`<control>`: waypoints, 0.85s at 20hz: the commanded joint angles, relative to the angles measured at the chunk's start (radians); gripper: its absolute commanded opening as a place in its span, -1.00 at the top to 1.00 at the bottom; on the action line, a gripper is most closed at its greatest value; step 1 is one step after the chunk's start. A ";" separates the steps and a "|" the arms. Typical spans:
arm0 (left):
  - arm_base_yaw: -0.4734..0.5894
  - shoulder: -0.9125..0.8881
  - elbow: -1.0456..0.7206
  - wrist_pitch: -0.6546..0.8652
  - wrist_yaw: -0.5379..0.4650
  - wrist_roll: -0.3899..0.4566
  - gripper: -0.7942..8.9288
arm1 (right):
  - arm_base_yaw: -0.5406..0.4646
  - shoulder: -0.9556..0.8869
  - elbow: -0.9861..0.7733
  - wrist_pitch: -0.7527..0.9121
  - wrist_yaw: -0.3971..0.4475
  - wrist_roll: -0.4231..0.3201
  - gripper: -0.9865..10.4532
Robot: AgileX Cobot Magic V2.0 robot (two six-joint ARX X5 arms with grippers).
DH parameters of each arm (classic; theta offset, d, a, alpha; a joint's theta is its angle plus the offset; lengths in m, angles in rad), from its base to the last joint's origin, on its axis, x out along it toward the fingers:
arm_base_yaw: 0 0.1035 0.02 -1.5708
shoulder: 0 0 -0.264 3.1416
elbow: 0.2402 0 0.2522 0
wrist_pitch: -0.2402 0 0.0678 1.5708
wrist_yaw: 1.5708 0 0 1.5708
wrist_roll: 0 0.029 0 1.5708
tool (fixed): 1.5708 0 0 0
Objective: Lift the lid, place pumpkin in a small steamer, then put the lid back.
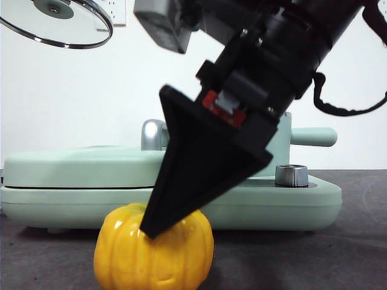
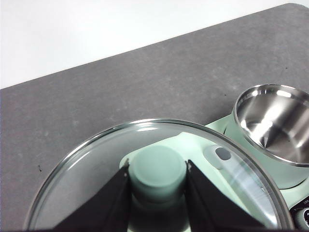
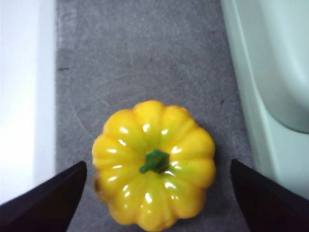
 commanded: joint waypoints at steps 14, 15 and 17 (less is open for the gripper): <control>-0.001 0.007 0.019 0.024 0.006 0.013 0.82 | 0.019 0.038 0.032 -0.071 -0.030 0.177 0.30; -0.001 0.007 0.019 0.024 0.006 0.013 0.82 | 0.019 0.037 0.040 -0.095 -0.030 0.187 0.30; -0.001 0.007 0.018 0.021 0.006 0.013 0.82 | 0.019 0.026 0.061 -0.154 -0.028 0.208 0.30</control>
